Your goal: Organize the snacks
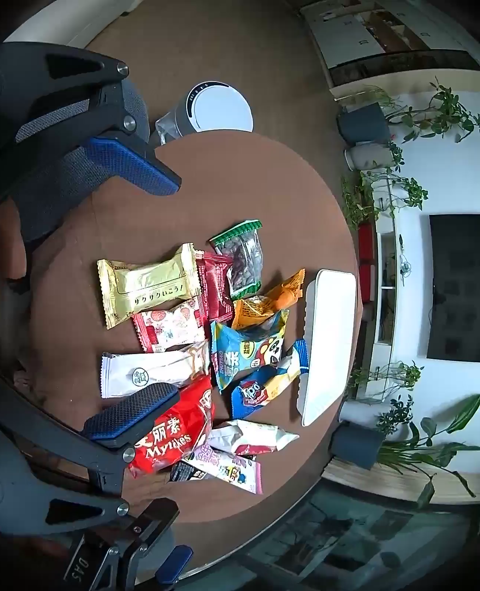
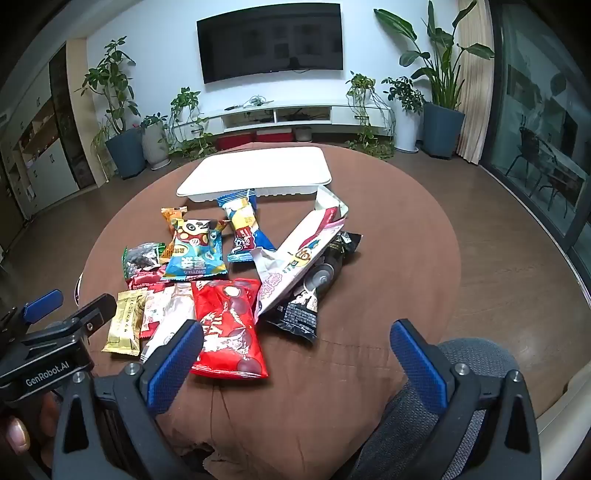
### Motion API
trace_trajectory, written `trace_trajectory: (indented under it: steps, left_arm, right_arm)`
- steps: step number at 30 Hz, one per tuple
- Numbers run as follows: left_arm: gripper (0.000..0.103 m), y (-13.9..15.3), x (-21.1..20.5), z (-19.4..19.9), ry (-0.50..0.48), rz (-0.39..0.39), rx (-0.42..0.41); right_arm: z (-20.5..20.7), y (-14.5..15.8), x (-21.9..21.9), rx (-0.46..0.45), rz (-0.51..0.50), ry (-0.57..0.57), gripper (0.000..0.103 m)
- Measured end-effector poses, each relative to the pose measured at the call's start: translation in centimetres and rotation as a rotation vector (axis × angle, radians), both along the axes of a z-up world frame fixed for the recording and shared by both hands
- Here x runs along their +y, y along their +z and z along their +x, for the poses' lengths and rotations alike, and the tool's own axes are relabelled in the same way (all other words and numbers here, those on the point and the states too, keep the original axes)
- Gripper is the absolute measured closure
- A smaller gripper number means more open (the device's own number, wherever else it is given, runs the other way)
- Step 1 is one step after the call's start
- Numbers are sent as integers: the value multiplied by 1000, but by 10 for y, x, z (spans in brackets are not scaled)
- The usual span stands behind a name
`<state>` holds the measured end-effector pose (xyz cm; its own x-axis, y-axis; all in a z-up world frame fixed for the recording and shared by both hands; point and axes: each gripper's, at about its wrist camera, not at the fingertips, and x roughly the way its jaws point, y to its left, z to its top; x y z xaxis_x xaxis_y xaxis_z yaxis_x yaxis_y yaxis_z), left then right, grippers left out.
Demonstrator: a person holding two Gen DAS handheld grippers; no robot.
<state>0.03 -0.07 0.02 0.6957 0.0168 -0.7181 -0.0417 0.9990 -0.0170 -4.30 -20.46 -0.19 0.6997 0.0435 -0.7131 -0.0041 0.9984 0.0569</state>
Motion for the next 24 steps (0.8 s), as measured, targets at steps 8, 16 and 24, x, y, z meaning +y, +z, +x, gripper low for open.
trace_trajectory:
  steps: [8,16,24]
  left_arm:
    - [0,0,0,0,0,-9,-3]
    - [0,-2,0,2,-2,-16,-4]
    - [0,-2,-2,1,-2,-16,-4]
  right_arm:
    - [0,0,0,-1,-5,-1,0]
    - [1,-1,1,0,-7,0,0]
    - [1,-1,1,0,-8,0,0]
